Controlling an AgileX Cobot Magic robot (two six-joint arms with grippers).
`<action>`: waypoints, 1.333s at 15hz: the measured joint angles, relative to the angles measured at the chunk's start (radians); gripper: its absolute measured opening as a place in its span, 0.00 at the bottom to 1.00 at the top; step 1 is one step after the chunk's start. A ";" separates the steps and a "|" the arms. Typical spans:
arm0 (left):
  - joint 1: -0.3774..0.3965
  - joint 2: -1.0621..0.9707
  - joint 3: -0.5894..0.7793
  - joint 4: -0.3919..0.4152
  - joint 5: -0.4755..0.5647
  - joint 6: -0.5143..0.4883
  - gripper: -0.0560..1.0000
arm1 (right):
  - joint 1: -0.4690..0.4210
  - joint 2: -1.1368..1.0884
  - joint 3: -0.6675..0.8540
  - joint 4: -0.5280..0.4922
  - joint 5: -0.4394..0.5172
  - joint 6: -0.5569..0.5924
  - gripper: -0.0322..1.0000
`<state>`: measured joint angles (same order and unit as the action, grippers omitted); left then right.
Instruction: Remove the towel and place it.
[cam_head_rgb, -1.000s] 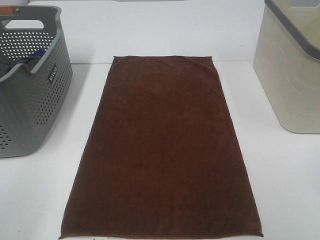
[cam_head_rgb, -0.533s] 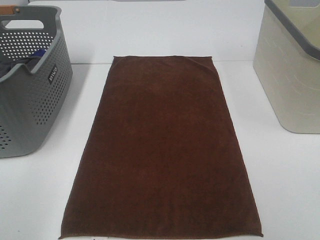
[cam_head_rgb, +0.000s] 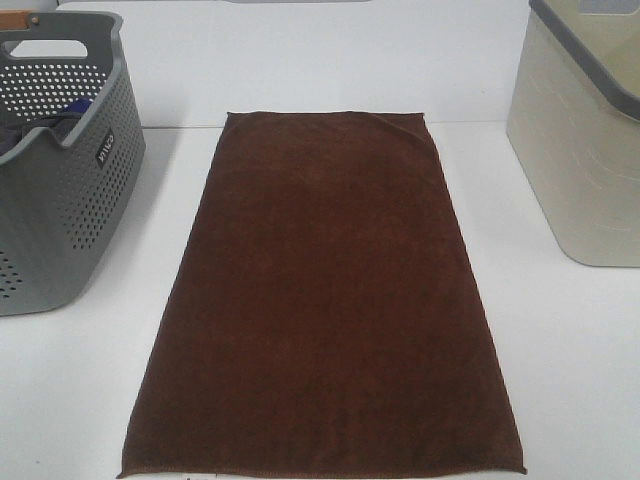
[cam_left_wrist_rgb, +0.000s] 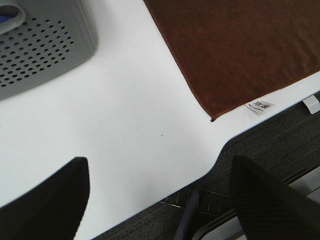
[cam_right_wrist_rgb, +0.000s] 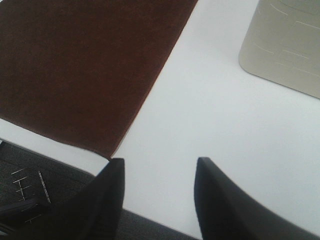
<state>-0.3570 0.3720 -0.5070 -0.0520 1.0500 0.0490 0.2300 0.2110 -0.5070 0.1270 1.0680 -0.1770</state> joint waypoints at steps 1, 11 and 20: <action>0.000 0.000 0.000 0.000 0.000 0.000 0.75 | 0.000 0.000 0.000 0.000 0.000 0.000 0.45; 0.234 -0.143 0.000 -0.001 -0.001 -0.001 0.75 | -0.109 0.000 0.000 0.008 0.000 0.000 0.45; 0.349 -0.376 0.000 -0.001 -0.001 -0.001 0.75 | -0.238 -0.209 0.003 0.022 0.001 0.000 0.45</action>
<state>-0.0080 -0.0040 -0.5070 -0.0530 1.0490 0.0480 -0.0080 0.0020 -0.5040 0.1490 1.0690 -0.1770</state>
